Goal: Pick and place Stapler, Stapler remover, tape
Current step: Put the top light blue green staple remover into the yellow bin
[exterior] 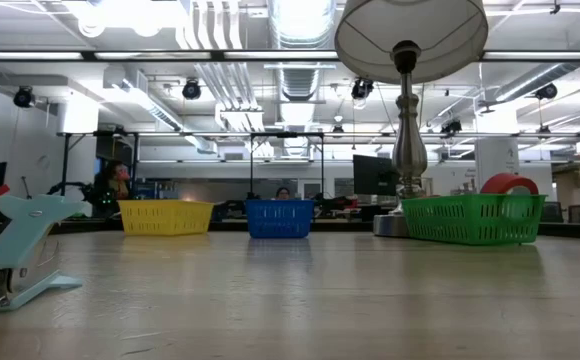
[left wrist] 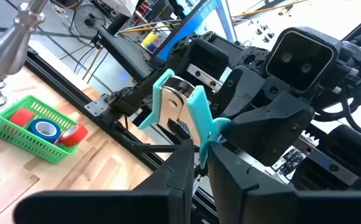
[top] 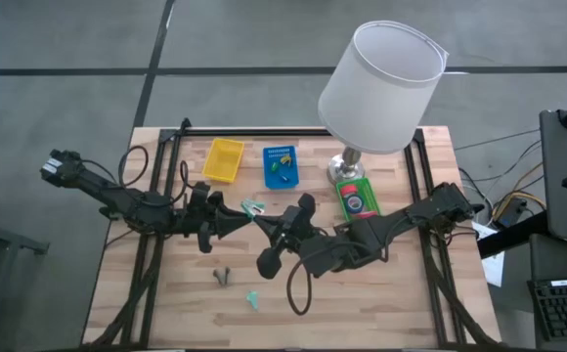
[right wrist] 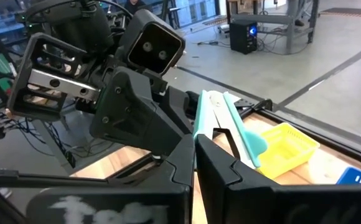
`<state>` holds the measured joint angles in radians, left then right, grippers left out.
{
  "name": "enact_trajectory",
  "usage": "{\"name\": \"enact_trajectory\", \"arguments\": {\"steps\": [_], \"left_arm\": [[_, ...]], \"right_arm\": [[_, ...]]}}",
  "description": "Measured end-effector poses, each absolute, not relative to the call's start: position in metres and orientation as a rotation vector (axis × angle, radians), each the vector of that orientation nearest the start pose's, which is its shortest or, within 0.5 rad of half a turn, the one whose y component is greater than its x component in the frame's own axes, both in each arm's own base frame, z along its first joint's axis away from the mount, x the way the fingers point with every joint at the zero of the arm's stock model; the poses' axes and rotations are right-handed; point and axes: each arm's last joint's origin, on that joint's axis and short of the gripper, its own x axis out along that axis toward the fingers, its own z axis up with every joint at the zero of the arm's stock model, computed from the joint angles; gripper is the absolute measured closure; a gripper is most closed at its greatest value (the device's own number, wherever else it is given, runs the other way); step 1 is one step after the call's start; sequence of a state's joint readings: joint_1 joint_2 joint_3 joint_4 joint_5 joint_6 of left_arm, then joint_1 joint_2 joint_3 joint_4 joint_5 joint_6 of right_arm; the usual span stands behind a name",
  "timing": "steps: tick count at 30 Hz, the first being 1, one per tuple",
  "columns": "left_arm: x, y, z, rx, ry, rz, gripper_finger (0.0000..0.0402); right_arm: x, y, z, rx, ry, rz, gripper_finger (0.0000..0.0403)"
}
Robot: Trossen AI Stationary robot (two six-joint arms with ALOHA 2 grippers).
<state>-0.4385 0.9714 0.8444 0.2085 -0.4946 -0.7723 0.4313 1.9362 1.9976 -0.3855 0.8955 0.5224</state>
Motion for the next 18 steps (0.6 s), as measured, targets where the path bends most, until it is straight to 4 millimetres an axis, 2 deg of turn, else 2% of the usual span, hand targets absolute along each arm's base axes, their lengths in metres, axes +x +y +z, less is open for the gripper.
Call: {"name": "enact_trajectory", "arguments": {"steps": [7,18], "left_arm": [[0.1998,-0.0789,0.3579,-0.797,-0.089,0.015,0.0394],[0.1961,-0.0769,0.3552,-0.778,-0.050,0.039,0.0397]], "right_arm": [[0.4068,0.1596,0.3979,0.313,0.132,-0.509,0.0394],[0.4064,0.1578,0.3958,0.294,0.163,-0.508,0.0392]]}}
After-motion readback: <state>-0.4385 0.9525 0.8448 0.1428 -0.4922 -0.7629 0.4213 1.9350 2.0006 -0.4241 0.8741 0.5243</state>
